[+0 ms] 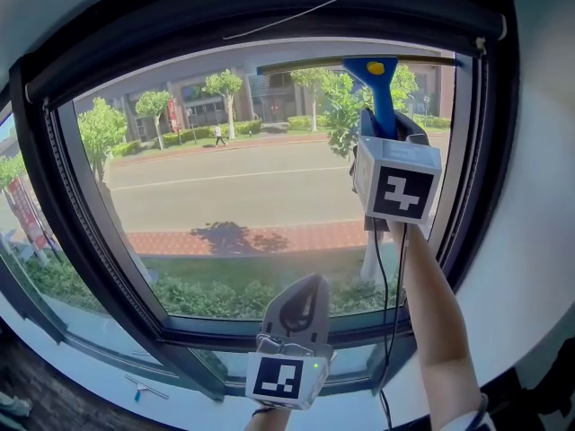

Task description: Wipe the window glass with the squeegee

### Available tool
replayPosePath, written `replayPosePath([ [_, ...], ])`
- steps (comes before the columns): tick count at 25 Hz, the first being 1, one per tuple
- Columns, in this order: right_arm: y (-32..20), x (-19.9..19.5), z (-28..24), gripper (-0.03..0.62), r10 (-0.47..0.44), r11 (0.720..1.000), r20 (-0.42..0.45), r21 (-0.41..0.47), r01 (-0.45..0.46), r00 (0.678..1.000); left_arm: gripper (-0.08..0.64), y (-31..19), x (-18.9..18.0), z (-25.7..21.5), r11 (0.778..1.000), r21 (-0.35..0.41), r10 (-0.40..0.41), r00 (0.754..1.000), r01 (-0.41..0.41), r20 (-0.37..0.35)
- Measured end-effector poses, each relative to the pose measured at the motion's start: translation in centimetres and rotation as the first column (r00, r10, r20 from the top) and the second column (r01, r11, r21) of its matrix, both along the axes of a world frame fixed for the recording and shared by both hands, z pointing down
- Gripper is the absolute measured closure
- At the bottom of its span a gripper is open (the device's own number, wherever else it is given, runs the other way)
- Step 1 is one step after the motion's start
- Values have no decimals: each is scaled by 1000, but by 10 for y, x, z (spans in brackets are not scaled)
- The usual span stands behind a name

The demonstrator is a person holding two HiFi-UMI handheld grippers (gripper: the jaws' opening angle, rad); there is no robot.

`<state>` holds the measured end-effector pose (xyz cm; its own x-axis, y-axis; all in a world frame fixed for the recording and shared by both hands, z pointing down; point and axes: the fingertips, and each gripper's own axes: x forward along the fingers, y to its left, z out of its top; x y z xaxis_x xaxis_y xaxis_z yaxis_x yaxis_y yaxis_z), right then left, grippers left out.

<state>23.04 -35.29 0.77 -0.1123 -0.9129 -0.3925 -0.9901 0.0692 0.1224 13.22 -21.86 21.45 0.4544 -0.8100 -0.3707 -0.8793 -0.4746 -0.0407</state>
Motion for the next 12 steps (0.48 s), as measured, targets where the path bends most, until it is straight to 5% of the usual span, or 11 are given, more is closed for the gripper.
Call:
replayPosePath([
  [12, -14, 4, 14, 482, 38, 998, -20, -51, -39, 999, 566, -28, -11, -7, 1000, -2, -31, 1000, 31, -7],
])
